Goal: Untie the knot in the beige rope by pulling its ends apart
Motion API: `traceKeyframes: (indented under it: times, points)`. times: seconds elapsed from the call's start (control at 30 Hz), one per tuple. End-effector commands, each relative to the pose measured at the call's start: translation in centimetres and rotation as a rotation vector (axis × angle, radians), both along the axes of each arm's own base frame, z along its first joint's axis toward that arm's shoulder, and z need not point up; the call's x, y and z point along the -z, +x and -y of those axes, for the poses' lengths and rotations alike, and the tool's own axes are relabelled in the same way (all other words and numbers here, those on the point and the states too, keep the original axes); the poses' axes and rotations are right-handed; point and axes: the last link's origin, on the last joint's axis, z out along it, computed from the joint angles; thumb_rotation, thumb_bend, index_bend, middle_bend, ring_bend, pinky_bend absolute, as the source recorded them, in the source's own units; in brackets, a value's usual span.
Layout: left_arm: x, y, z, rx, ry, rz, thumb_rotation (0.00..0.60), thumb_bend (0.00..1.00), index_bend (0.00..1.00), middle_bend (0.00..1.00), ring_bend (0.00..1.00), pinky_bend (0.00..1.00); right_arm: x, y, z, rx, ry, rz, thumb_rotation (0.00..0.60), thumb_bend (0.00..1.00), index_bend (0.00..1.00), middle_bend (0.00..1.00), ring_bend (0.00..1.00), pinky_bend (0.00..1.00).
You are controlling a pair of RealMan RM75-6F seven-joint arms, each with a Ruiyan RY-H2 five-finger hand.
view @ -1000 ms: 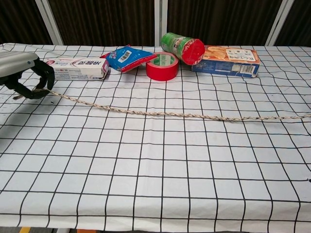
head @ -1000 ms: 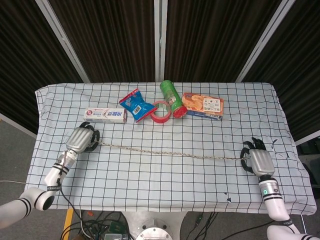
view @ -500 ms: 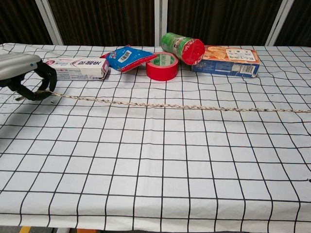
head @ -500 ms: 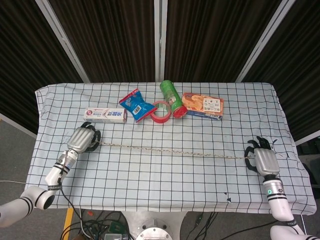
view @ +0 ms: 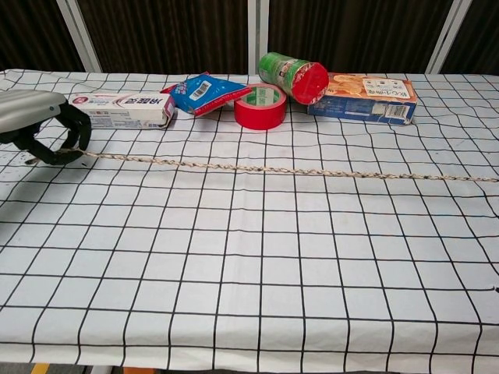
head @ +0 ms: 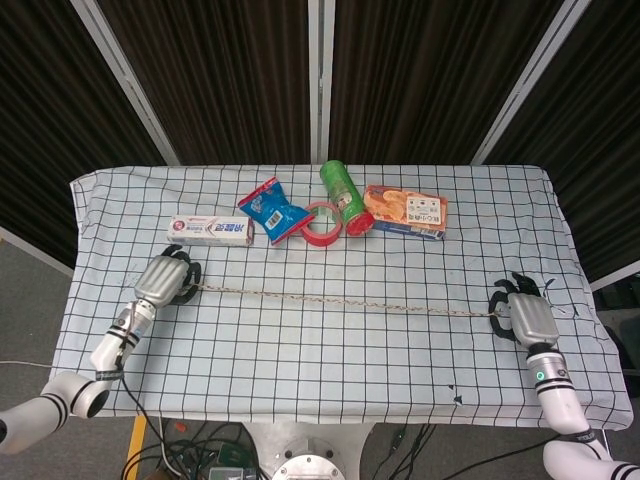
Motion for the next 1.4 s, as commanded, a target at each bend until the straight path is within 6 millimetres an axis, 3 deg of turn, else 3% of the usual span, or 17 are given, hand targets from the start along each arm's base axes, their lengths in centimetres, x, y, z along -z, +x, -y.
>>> traceKeyframes:
  times: [0.03, 0.73, 1.07, 1.4]
  points:
    - [0.2, 0.0, 0.0, 0.0, -0.005, 0.0, 0.6, 0.4, 0.55, 0.65, 0.3, 0.16, 0.0, 0.0, 0.2, 0.006, 0.005, 0.004, 0.6, 0.42, 0.76, 0.2, 0.0, 0.0]
    - [0.4, -0.7, 0.1, -0.006, -0.01, -0.014, 0.6, 0.38, 0.53, 0.6, 0.29, 0.16, -0.2, -0.8, 0.3, 0.041, 0.023, -0.003, 0.6, 0.42, 0.76, 0.19, 0.0, 0.0]
    - [0.1, -1.3, 0.2, -0.021, -0.004, -0.023, 0.6, 0.36, 0.52, 0.49, 0.25, 0.16, -0.2, -0.8, 0.4, 0.038, 0.025, -0.001, 0.6, 0.42, 0.76, 0.19, 0.0, 0.0]
    - [-0.1, -1.5, 0.1, -0.028, 0.003, -0.02, 0.6, 0.36, 0.52, 0.46, 0.22, 0.15, -0.3, -0.5, 0.4, 0.037, 0.024, -0.004, 0.6, 0.42, 0.76, 0.19, 0.0, 0.0]
